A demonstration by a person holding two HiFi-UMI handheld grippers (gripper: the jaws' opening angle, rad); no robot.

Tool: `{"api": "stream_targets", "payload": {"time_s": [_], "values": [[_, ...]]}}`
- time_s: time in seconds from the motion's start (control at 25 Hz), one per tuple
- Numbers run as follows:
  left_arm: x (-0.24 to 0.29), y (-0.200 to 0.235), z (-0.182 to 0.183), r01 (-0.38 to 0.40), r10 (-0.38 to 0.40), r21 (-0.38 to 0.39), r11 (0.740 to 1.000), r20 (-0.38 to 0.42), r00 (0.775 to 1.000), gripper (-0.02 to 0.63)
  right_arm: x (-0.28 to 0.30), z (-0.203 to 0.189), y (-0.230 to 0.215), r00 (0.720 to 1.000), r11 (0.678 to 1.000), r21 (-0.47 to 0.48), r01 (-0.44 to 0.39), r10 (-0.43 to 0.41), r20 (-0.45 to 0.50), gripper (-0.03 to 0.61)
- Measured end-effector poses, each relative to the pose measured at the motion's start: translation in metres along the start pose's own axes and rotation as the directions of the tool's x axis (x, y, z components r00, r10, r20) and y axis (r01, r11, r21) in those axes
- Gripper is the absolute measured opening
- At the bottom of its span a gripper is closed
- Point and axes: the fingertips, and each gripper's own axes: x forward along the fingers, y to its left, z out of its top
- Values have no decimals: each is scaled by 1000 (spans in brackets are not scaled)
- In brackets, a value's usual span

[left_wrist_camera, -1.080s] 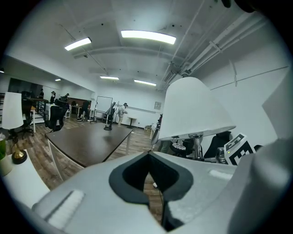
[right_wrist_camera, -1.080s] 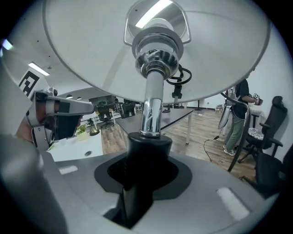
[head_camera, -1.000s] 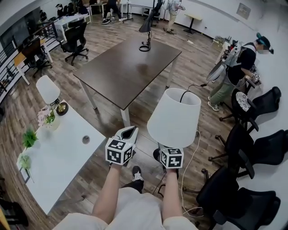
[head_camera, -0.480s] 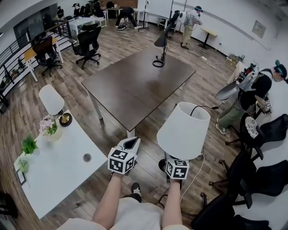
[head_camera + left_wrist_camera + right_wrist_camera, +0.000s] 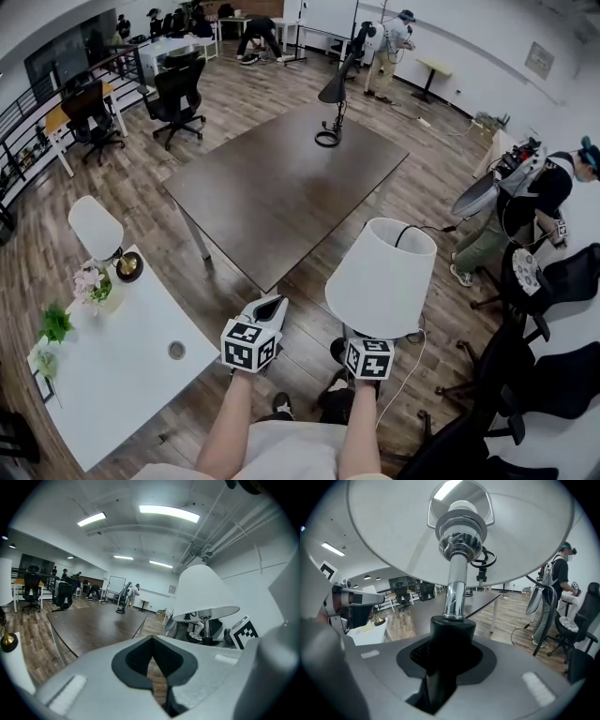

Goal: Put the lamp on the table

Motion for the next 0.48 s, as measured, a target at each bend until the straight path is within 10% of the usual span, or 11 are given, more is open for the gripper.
{"api": "stream_targets", "payload": {"time_s": [0.48], "values": [[60,43,29,-116,119,-51,992,50,992,0,86,52,-32,996,995,-52,-90,90,3,132]]}}
